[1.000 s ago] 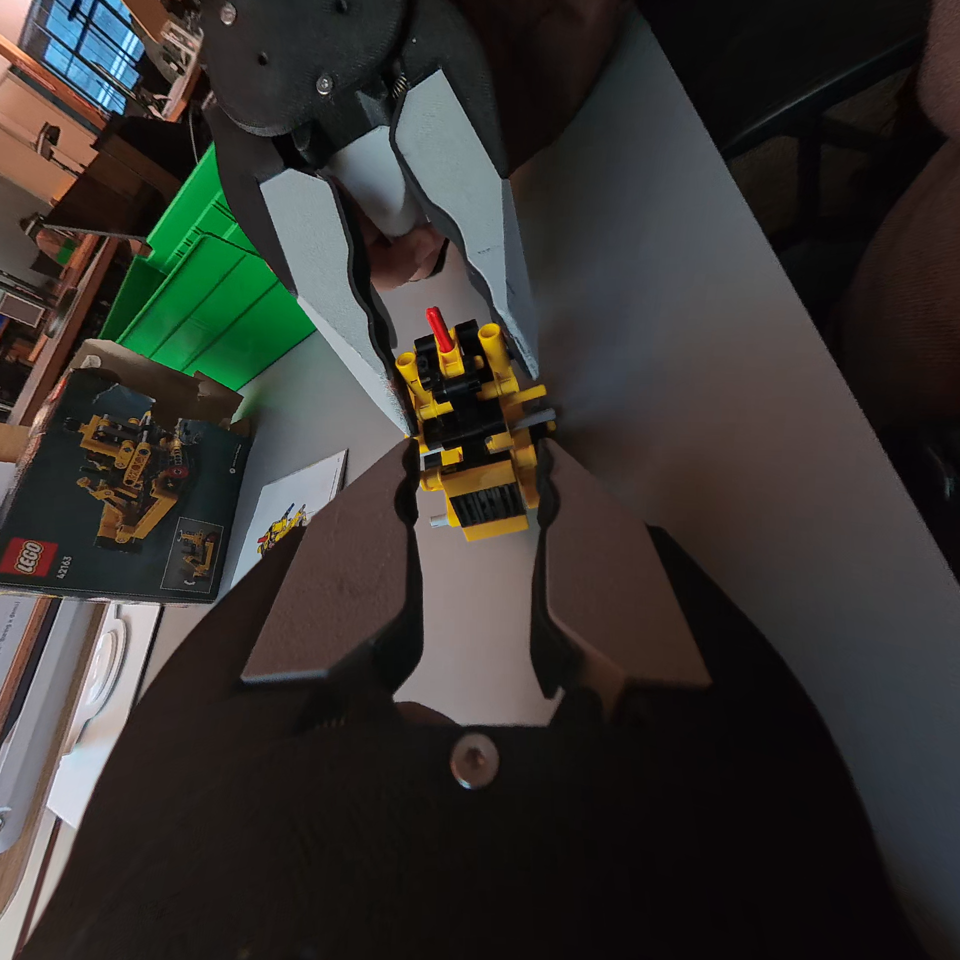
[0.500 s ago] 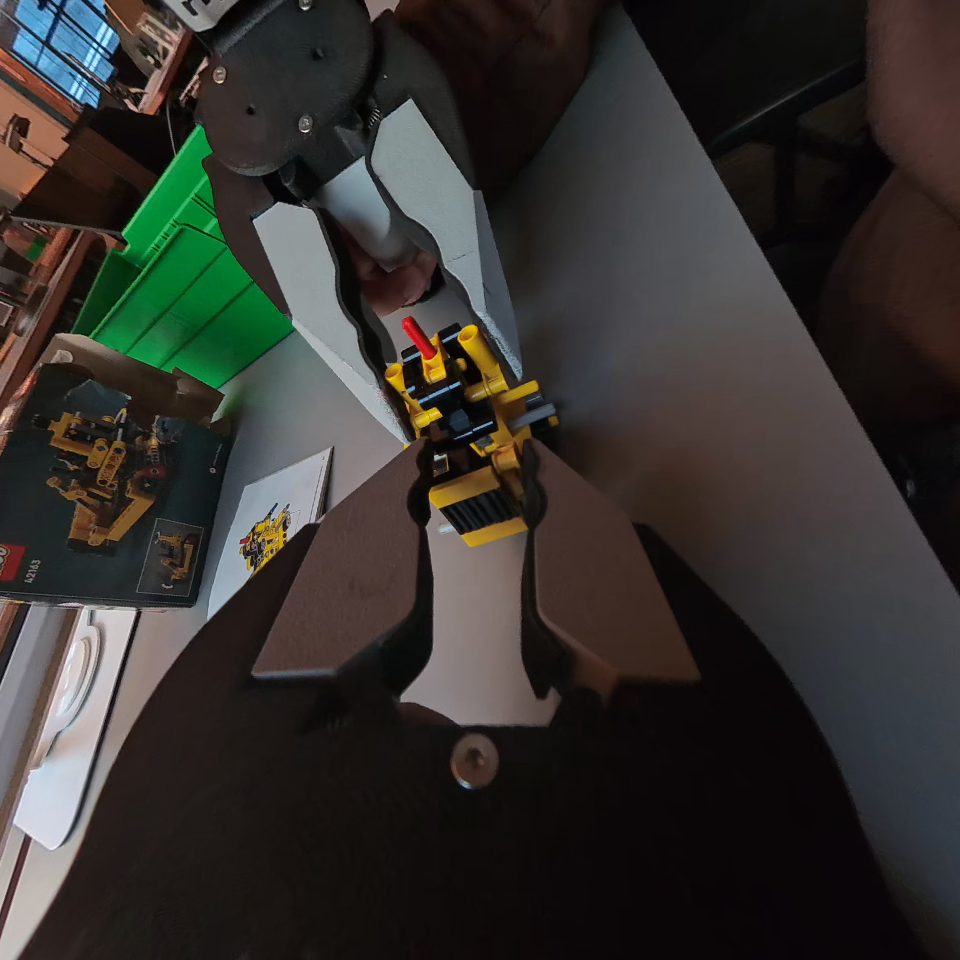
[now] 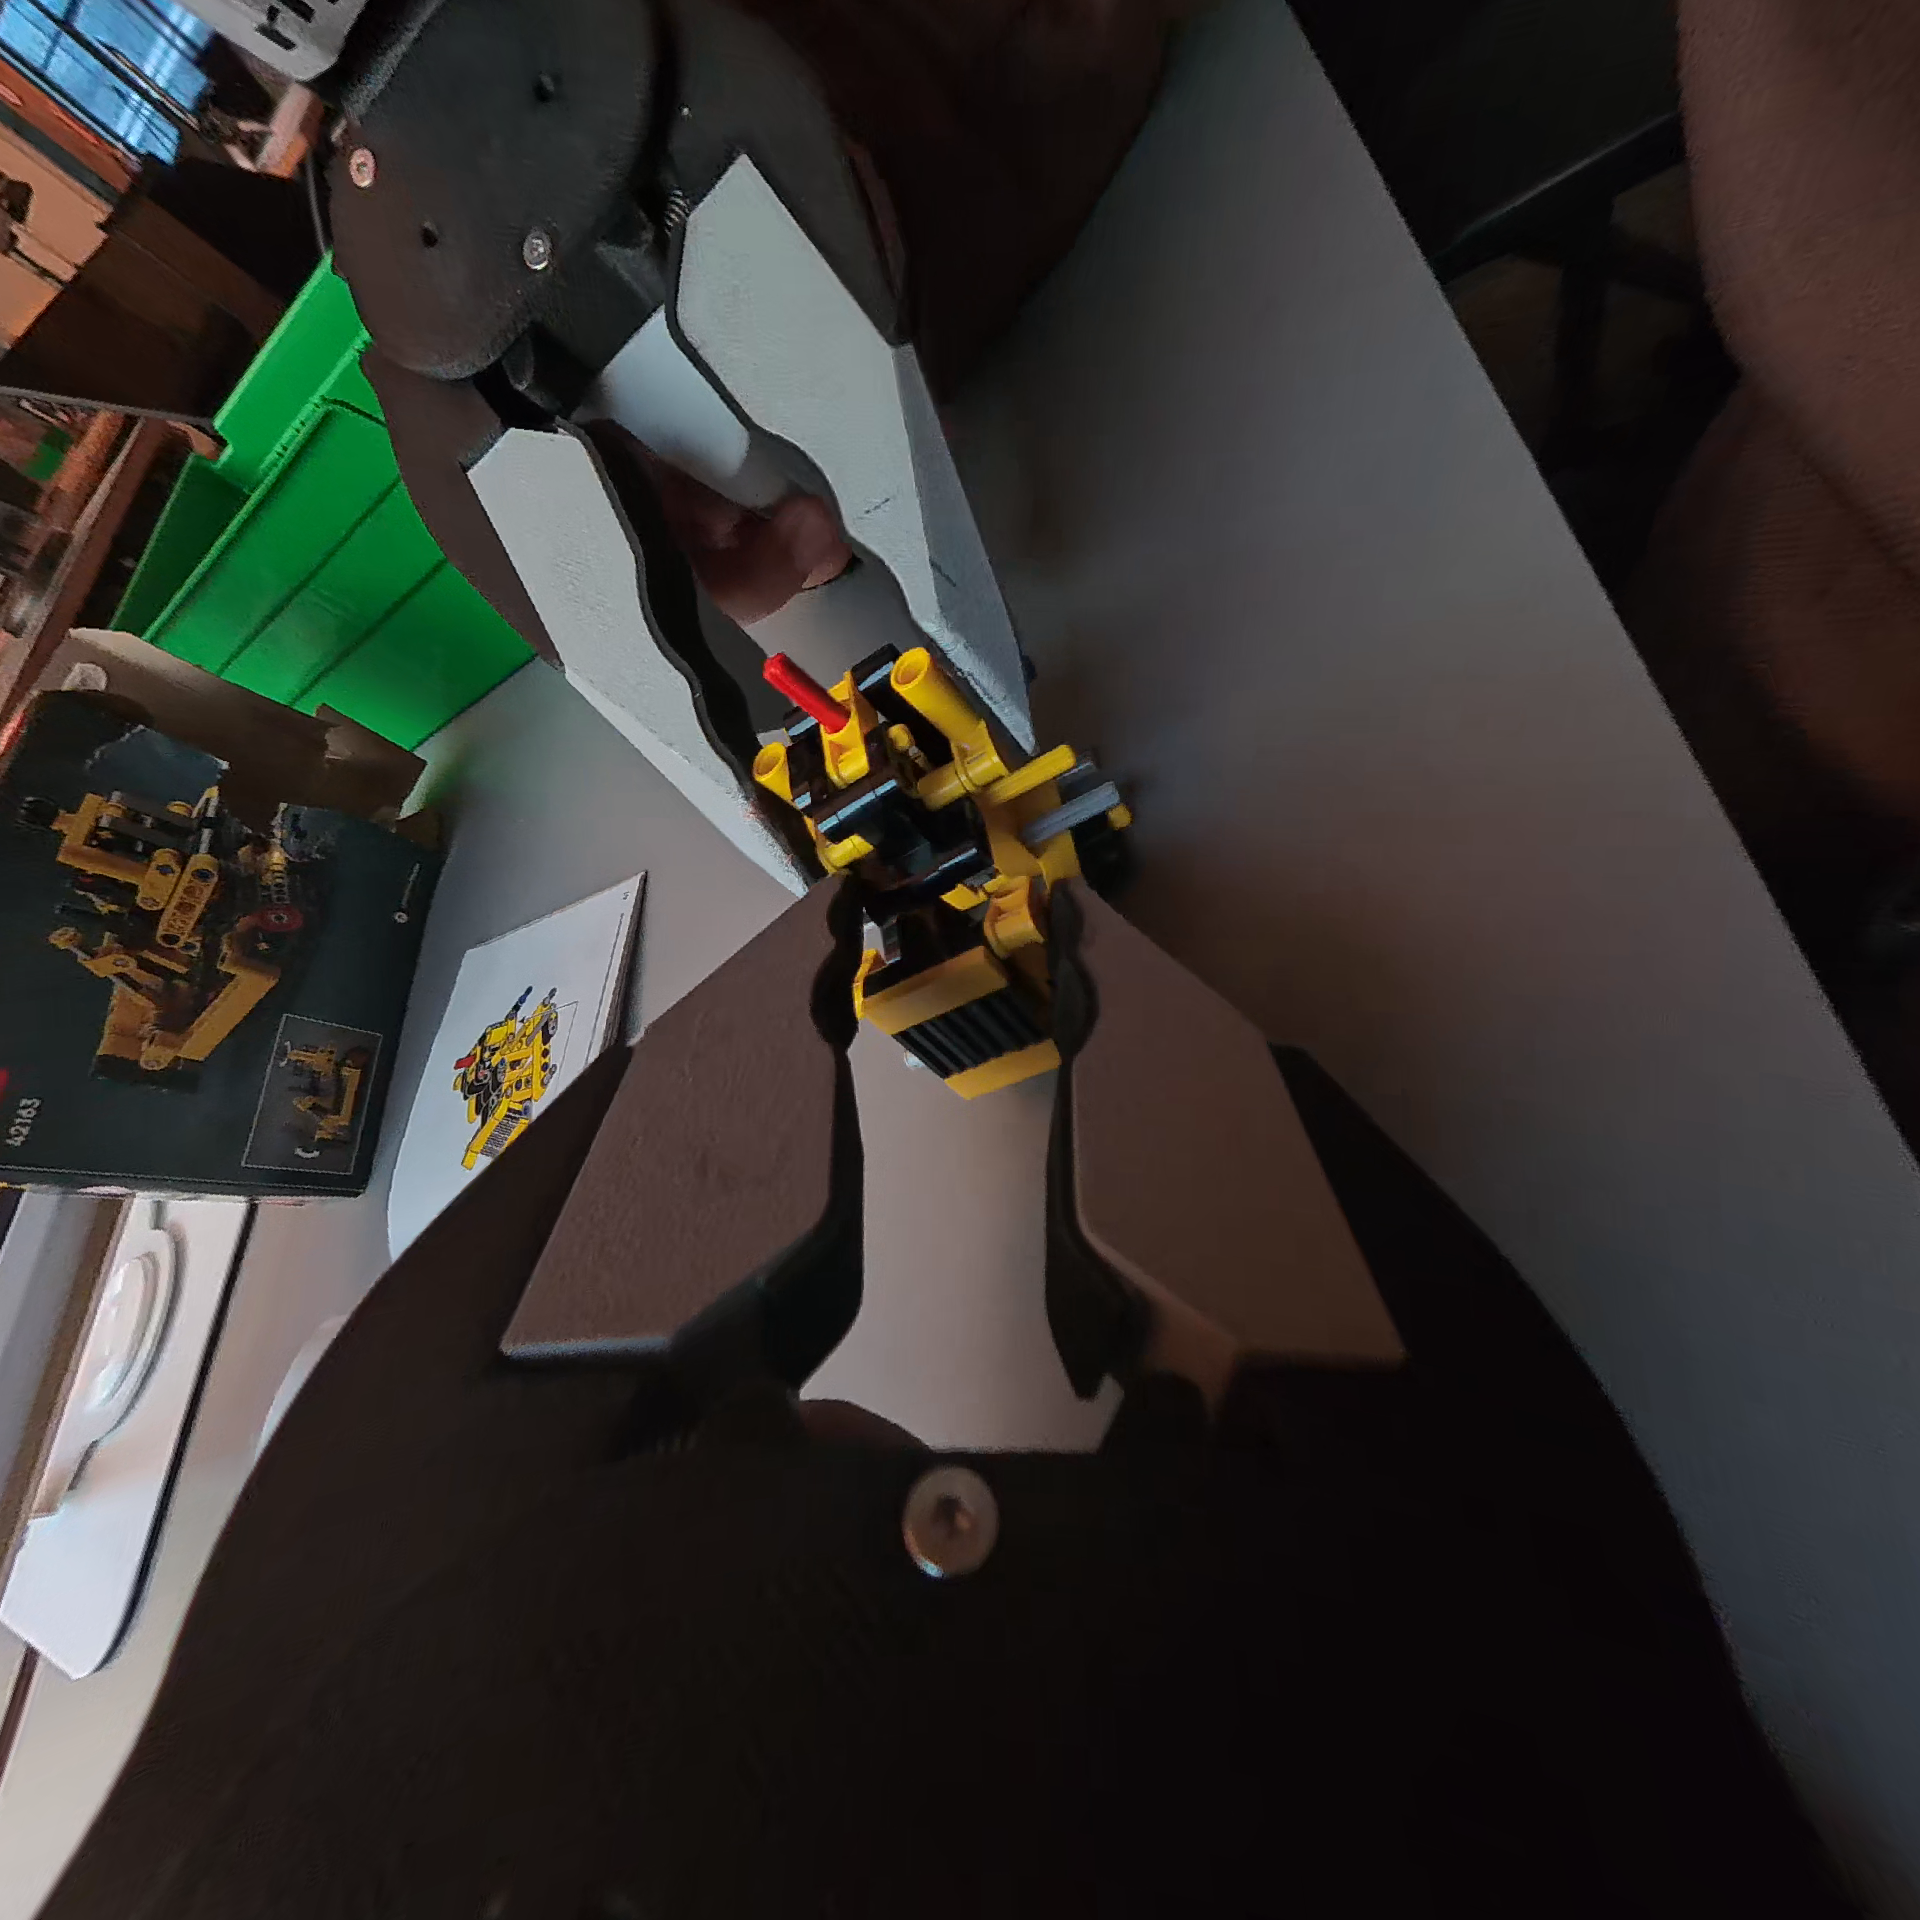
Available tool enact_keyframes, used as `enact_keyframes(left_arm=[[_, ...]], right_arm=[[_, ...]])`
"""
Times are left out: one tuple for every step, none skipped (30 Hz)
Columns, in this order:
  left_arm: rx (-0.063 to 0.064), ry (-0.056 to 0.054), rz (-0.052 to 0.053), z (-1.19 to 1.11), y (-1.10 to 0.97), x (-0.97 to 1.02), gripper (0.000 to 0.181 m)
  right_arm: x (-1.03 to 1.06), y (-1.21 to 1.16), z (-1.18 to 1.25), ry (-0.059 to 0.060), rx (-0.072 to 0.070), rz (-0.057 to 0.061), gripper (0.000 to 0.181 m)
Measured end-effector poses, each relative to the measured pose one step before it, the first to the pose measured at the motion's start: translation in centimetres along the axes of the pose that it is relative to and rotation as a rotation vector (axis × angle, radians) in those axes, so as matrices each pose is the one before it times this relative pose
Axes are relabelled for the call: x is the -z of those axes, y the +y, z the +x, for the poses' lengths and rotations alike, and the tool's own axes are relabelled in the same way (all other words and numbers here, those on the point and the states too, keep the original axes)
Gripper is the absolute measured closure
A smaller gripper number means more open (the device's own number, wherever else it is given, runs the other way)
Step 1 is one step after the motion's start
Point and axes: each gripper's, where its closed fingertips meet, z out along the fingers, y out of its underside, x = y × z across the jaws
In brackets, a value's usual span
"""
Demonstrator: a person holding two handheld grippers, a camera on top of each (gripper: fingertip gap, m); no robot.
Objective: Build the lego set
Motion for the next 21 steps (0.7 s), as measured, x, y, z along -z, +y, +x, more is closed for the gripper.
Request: enact_keyframes(left_arm=[[-0.0027, -0.0023, -0.0011, -0.01, 0.034, -0.004, 0.148], [-0.0007, 0.0009, 0.0001, 0.012, -0.009, -0.006, 0.148], [-0.0009, -0.0009, -0.0001, -0.002, 0.0, -0.003, 0.149], [0.0003, -0.0004, -0.0009, -0.006, 0.021, -0.005, 0.148], [0.0007, 0.0009, -0.0001, 0.006, -0.005, -0.001, 0.149], [0.0007, 0.0007, 0.0003, -0.003, -0.003, 0.001, 0.149], [0.0005, 0.0003, 0.0, -0.009, 0.001, 0.004, 0.149], [0.0003, 0.0004, 0.0002, 0.0, -0.003, -0.009, 0.149], [0.0012, 0.0004, -0.0001, -0.011, 0.003, -0.003, 0.149], [0.0031, 0.0023, 0.0007, -0.012, -0.005, -0.008, 0.149], [0.0032, 0.0006, -0.0006, -0.024, 0.013, -0.009, 0.15], [0.0027, -0.0017, -0.0016, -0.05, 0.026, -0.013, 0.149], [0.0019, -0.0035, -0.0024, -0.06, 0.029, -0.016, 0.149], [-0.0001, -0.0018, -0.0007, -0.029, 0.003, -0.007, 0.15], [-0.001, -0.0012, -0.0001, -0.007, 0.001, -0.003, 0.15], [-0.0011, -0.0007, 0.0007, 0.009, -0.005, 0.011, 0.15], [0.0003, 0.0014, 0.0011, 0.014, -0.009, 0.014, 0.151], [0.0037, 0.0031, 0.0007, 0.005, 0.0, 0.021, 0.151], [0.0036, 0.0023, 0.0001, 0.002, -0.006, 0.014, 0.151], [0.0003, 0.0033, 0.0025, 0.049, -0.028, 0.012, 0.151], [-0.0008, 0.0055, 0.004, 0.1, -0.066, 0.028, 0.151]], right_arm=[[-0.018, 0.075, 0.027, 0.0113, 0.0102, -0.0051, 0.14], [-0.001, 0.012, -0.024, 0.0063, 0.0092, -0.0014, 0.14], [0.016, -0.003, 0.002, 0.0018, 0.0012, 0.001, 0.14], [-0.002, 0.005, 0.044, -0.0011, -0.0047, 0.0002, 0.139], [-0.016, 0.019, 0.121, 0.0008, -0.009, -0.0014, 0.135], [-0.004, 0.023, 0.093, -0.0017, -0.0097, -0.0012, 0.134], [-0.029, 0.035, -0.033, -0.0084, -0.0056, -0.0022, 0.135], [-0.041, 0.038, -0.101, -0.0097, -0.002, -0.0037, 0.136], [-0.025, 0.004, -0.142, -0.0105, 0.0023, -0.0007, 0.139], [0.015, -0.011, -0.074, -0.0041, 0.003, 0.0007, 0.139], [0.009, 0.009, 0.023, 0.0016, -0.0008, -0.0003, 0.14], [0.004, 0.005, 0.054, 0.0018, -0.002, 0.0, 0.14], [0.016, -0.003, 0.043, 0.0034, -0.0004, 0.0001, 0.139], [-0.001, -0.002, 0.029, 0.002, 0.0002, 0.0001, 0.14], [-0.017, 0.0, -0.007, -0.0013, -0.0025, 0.0003, 0.139], [-0.041, -0.021, -0.015, -0.0048, -0.0076, 0.0002, 0.14], [-0.03, -0.009, -0.021, -0.0074, -0.0113, -0.0005, 0.14], [-0.022, 0.004, 0.0, -0.0067, -0.0093, -0.0004, 0.14], [-0.004, 0.014, -0.015, -0.0047, -0.005, -0.0005, 0.14], [-0.011, 0.01, -0.061, -0.0075, -0.0032, -0.0006, 0.14], [-0.005, 0.015, -0.079, -0.0082, -0.0032, -0.0007, 0.14]])
